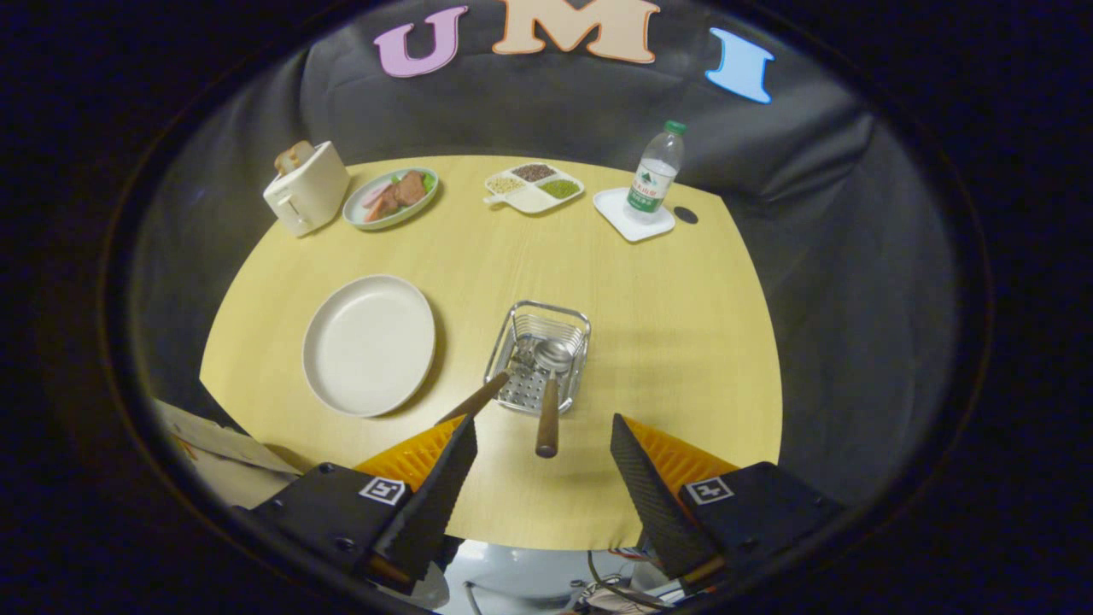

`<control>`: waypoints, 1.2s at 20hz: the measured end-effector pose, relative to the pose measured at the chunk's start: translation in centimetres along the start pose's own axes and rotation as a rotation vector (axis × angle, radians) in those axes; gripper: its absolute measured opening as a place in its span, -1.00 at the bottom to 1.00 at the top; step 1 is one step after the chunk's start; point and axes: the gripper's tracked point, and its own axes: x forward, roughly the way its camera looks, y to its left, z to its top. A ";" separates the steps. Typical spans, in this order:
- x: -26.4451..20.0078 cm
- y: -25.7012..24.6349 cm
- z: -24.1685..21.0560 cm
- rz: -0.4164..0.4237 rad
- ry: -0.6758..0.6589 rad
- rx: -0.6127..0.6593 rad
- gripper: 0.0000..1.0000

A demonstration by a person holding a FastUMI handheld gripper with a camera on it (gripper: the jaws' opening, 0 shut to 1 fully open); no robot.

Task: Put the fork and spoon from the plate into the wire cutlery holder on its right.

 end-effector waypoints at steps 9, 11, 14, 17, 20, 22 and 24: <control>-2.2 2.1 -0.2 -0.011 -0.169 0.015 1.00; -2.9 3.0 0.8 -0.002 -0.248 0.030 1.00; -4.2 4.5 2.3 0.021 -0.371 0.061 1.00; -5.8 5.4 4.1 0.020 -0.498 0.097 1.00; -7.8 5.7 6.2 -0.008 -0.639 0.141 1.00; -9.3 5.2 7.3 -0.039 -0.718 0.173 1.00; -10.4 4.9 8.0 -0.060 -0.775 0.211 1.00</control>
